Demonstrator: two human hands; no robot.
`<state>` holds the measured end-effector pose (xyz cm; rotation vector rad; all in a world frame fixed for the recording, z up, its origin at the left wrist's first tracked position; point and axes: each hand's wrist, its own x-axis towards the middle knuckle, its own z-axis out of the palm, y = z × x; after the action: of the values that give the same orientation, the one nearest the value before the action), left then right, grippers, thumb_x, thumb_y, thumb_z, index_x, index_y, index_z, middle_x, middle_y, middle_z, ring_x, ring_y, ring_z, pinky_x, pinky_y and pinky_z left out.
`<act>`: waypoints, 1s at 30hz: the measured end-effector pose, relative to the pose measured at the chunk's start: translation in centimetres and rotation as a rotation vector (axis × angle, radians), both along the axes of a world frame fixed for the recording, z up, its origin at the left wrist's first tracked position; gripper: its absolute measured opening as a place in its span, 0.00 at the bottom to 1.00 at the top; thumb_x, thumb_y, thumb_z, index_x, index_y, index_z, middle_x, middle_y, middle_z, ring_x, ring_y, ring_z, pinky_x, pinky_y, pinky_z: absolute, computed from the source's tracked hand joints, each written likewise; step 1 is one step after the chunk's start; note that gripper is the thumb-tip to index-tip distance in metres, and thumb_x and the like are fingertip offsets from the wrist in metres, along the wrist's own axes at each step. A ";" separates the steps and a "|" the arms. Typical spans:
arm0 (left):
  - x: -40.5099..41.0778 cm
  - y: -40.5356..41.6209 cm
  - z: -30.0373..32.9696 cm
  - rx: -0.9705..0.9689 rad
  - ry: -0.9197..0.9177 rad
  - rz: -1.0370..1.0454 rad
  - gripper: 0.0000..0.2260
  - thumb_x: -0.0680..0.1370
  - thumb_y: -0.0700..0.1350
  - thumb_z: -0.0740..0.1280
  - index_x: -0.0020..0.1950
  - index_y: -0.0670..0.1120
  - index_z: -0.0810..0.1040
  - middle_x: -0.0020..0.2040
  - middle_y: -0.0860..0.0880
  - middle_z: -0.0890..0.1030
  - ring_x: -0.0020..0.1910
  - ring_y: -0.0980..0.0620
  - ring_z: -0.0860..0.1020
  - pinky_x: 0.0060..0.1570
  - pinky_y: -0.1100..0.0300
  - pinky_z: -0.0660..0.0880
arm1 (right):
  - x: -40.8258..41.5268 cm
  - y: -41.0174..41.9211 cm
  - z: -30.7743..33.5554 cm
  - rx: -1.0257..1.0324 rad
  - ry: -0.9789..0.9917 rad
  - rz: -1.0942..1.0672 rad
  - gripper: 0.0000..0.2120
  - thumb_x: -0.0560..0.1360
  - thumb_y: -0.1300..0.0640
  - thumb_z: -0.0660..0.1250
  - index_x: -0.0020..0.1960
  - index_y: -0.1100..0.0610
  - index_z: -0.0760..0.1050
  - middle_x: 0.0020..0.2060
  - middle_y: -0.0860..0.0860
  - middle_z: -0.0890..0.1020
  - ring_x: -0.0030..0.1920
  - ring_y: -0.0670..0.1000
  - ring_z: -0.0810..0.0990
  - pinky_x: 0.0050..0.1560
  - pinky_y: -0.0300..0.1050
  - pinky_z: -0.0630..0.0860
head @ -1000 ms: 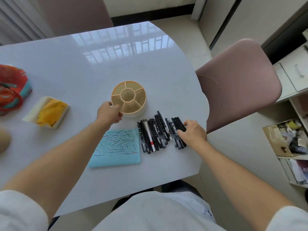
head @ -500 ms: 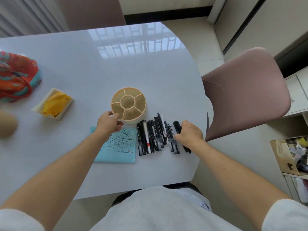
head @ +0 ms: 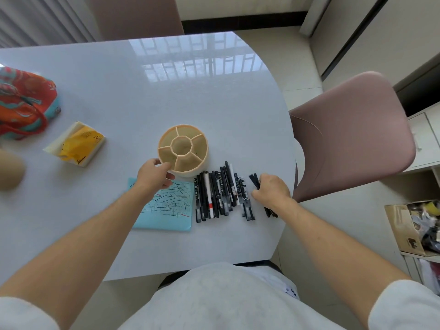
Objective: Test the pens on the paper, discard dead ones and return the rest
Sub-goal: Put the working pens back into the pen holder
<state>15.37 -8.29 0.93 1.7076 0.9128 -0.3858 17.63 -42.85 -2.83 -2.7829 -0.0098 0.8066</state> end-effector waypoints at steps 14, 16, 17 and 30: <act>0.5 0.4 -0.3 0.012 0.003 -0.024 0.13 0.77 0.46 0.63 0.59 0.43 0.75 0.43 0.39 0.85 0.30 0.47 0.78 0.38 0.53 0.79 | -0.7 -2.4 -0.7 0.456 0.100 -0.338 0.09 0.73 0.51 0.75 0.42 0.54 0.77 0.33 0.48 0.78 0.28 0.48 0.77 0.32 0.45 0.78; 0.5 0.5 -0.3 0.016 0.007 -0.032 0.12 0.77 0.46 0.63 0.59 0.43 0.75 0.42 0.40 0.85 0.31 0.48 0.79 0.38 0.53 0.80 | -1.2 -2.4 -0.8 0.501 0.122 -0.383 0.08 0.73 0.51 0.75 0.43 0.55 0.79 0.32 0.49 0.78 0.25 0.47 0.77 0.30 0.46 0.80; 0.5 0.6 -0.3 0.014 0.008 -0.033 0.12 0.77 0.46 0.63 0.59 0.43 0.75 0.42 0.40 0.85 0.31 0.48 0.79 0.37 0.53 0.79 | -1.3 -2.3 -0.8 0.515 0.123 -0.395 0.08 0.73 0.51 0.74 0.43 0.54 0.79 0.32 0.49 0.79 0.24 0.47 0.77 0.30 0.46 0.81; 0.3 0.8 -0.3 0.015 0.006 -0.039 0.11 0.76 0.46 0.63 0.56 0.44 0.77 0.42 0.41 0.85 0.30 0.49 0.79 0.36 0.53 0.80 | -1.8 -3.2 0.2 0.570 0.130 -0.351 0.05 0.76 0.56 0.69 0.42 0.53 0.79 0.30 0.47 0.79 0.26 0.49 0.78 0.34 0.51 0.82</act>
<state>15.71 -7.47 0.59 1.7409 0.8903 -0.4113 15.79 -46.04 -2.65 -2.1152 0.2283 0.7475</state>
